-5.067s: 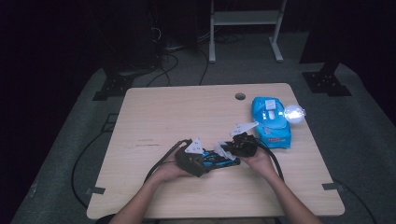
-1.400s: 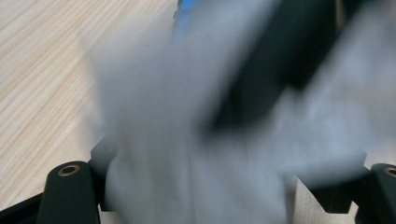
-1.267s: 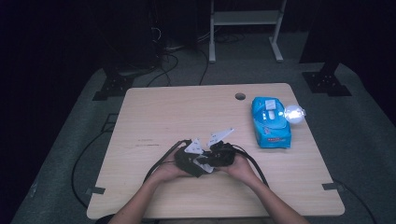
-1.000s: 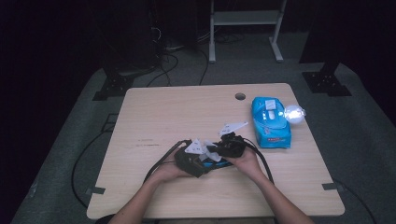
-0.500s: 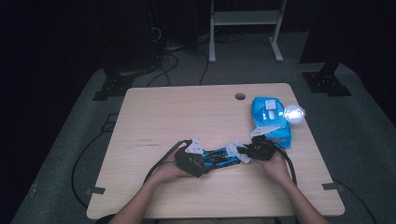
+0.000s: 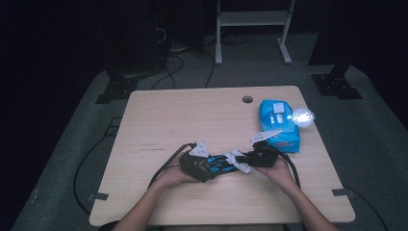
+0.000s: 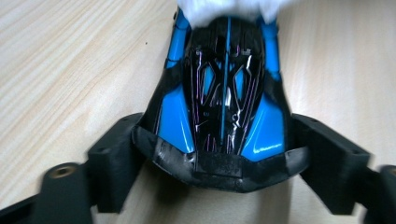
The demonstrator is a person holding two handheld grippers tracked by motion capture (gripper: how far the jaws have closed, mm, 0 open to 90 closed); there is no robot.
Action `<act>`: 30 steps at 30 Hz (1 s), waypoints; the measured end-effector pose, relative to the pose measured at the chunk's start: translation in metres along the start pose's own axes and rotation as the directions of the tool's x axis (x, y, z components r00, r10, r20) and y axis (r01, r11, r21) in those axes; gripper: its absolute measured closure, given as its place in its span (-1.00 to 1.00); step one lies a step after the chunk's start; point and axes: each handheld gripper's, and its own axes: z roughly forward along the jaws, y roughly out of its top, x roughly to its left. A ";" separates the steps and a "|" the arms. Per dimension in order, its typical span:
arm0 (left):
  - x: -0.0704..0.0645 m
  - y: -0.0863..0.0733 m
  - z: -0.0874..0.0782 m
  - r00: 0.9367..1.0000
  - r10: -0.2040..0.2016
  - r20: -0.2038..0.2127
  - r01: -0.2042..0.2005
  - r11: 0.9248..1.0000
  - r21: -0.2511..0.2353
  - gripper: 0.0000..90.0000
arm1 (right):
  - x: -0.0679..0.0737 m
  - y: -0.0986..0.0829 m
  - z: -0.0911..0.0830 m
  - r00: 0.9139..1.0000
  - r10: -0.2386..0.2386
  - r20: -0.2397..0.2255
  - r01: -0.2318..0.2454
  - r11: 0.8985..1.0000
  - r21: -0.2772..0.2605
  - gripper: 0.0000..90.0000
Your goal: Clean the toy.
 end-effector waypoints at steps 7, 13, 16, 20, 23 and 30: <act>0.007 -0.001 -0.005 0.997 -0.072 0.040 0.074 0.996 -0.040 -0.61 | -0.003 -0.009 -0.001 1.000 0.011 -0.015 -0.011 1.000 0.005 0.79; 0.016 -0.002 -0.016 0.985 -0.160 0.060 0.166 0.981 -0.106 -0.52 | -0.002 -0.011 -0.001 1.000 -0.018 -0.008 0.018 1.000 0.004 0.79; 0.018 -0.004 -0.011 0.980 -0.187 0.062 0.192 0.978 -0.078 -0.51 | 0.000 -0.010 -0.001 0.999 -0.043 0.003 0.043 0.999 0.011 0.79; 0.018 -0.004 -0.007 0.974 -0.217 0.060 0.221 0.973 -0.071 -0.50 | 0.003 -0.011 0.000 0.997 -0.072 0.015 0.072 0.997 0.009 0.79; 0.020 -0.005 -0.006 0.969 -0.240 0.055 0.243 0.968 -0.064 -0.50 | 0.006 -0.013 0.000 0.994 -0.103 0.032 0.103 0.995 0.003 0.79; 0.018 -0.005 -0.005 0.968 -0.246 0.055 0.249 0.967 -0.058 -0.47 | 0.012 -0.018 -0.001 0.987 -0.147 0.060 0.148 0.989 -0.012 0.80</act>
